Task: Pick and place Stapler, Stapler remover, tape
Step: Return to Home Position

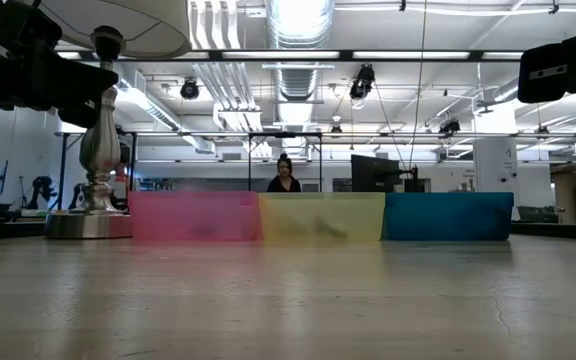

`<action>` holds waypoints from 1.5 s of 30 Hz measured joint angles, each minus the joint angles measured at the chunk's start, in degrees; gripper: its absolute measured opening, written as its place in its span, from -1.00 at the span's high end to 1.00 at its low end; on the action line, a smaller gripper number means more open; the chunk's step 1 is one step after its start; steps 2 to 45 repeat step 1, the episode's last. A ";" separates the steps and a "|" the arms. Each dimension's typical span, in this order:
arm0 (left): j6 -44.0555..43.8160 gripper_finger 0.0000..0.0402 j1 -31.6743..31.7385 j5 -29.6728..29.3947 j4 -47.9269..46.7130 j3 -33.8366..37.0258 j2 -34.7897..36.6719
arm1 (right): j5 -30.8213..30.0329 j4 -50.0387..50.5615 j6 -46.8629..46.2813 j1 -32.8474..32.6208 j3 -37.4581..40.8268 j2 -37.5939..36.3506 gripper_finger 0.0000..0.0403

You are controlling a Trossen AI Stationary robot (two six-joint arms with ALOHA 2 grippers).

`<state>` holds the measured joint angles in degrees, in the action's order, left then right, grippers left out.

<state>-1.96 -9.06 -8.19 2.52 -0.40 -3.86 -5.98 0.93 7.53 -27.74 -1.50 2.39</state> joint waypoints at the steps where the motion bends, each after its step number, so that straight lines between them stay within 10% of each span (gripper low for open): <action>1: 0.00 0.91 0.00 0.00 0.00 0.00 0.00 | 0.00 0.01 0.00 0.01 0.00 0.00 0.96; 45: 0.00 0.91 0.00 0.00 0.00 0.00 0.00 | 0.00 0.01 0.00 0.01 0.00 0.00 0.96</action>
